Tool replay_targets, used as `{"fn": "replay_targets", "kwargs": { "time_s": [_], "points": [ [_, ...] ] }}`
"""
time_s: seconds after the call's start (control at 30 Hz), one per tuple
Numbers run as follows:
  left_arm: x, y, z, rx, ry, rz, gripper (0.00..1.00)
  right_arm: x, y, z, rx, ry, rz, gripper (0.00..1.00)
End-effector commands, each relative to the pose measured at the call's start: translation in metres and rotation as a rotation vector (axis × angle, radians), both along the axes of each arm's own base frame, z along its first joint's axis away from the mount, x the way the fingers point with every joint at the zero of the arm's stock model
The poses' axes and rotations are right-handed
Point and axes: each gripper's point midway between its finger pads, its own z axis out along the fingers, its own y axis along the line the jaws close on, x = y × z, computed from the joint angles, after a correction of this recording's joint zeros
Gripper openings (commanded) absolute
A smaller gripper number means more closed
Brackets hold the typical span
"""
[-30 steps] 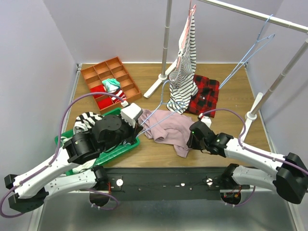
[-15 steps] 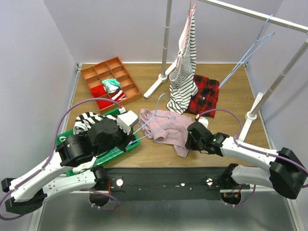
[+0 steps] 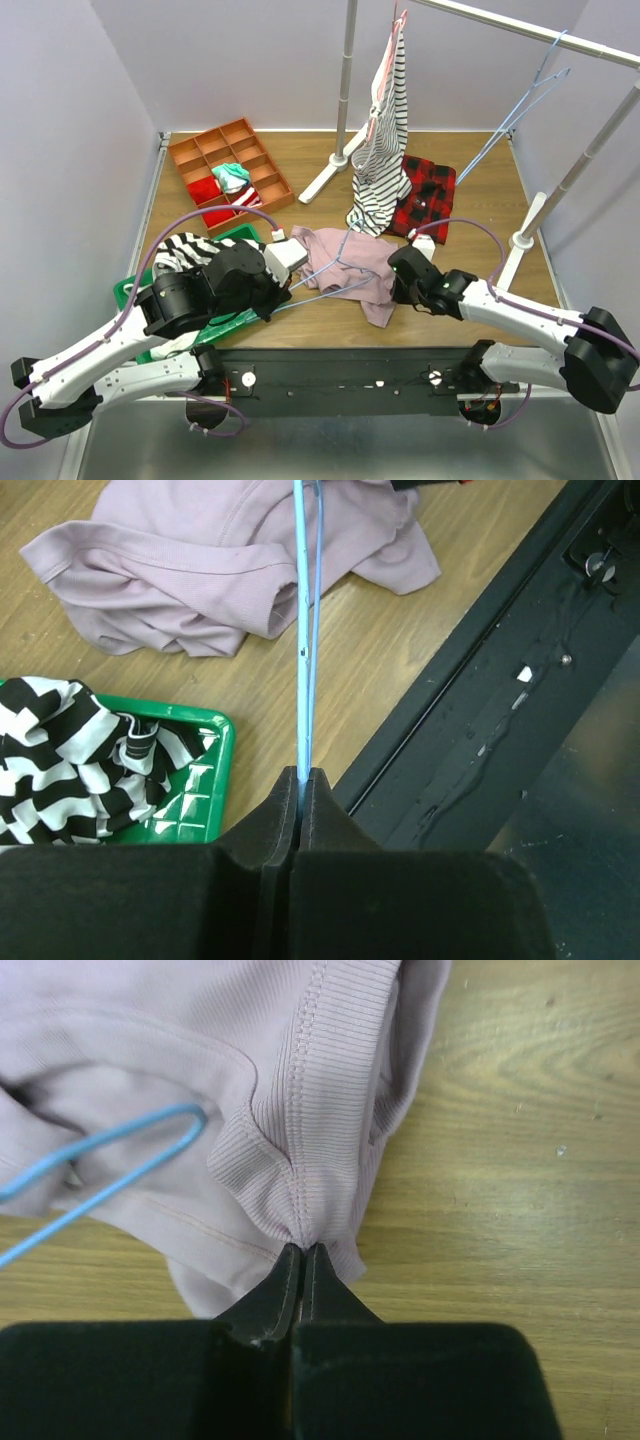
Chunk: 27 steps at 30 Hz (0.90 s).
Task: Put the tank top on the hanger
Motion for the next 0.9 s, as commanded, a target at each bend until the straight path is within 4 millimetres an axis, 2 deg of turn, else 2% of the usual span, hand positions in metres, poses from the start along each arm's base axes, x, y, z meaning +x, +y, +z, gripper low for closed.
{"fn": "replay_targets", "kwargs": {
  "time_s": [0.0, 0.17, 0.37, 0.4, 0.57, 0.6, 0.67, 0.7, 0.87],
  "points": [
    [-0.007, -0.007, 0.015, -0.042, -0.013, -0.066, 0.0, 0.019, -0.004, 0.03, -0.017, -0.089, -0.072, 0.01],
    [-0.011, -0.014, 0.016, -0.067, -0.007, -0.102, 0.0, 0.029, 0.01, 0.053, 0.021, -0.127, -0.041, 0.01],
    [-0.003, -0.035, 0.022, -0.138, -0.044, -0.121, 0.0, 0.033, 0.016, 0.066, 0.027, -0.141, -0.014, 0.01],
    [-0.001, -0.044, 0.03, -0.185, -0.064, -0.133, 0.0, 0.034, 0.016, 0.069, 0.028, -0.146, -0.014, 0.01],
    [0.007, -0.063, 0.018, -0.219, -0.064, -0.14, 0.0, 0.036, 0.004, 0.081, 0.011, -0.179, -0.062, 0.01],
    [0.013, -0.07, 0.02, -0.244, -0.071, -0.117, 0.0, 0.036, 0.004, 0.082, 0.017, -0.183, -0.066, 0.01],
    [0.017, -0.075, 0.007, -0.249, -0.065, -0.098, 0.0, 0.034, 0.004, 0.086, 0.038, -0.195, -0.069, 0.01],
    [0.023, -0.083, 0.015, -0.303, -0.09, -0.087, 0.0, 0.035, 0.004, 0.087, 0.047, -0.202, -0.07, 0.01],
    [0.033, -0.1, -0.003, -0.369, -0.062, -0.024, 0.0, 0.033, 0.004, 0.089, 0.067, -0.213, -0.071, 0.01]
  ]
}}
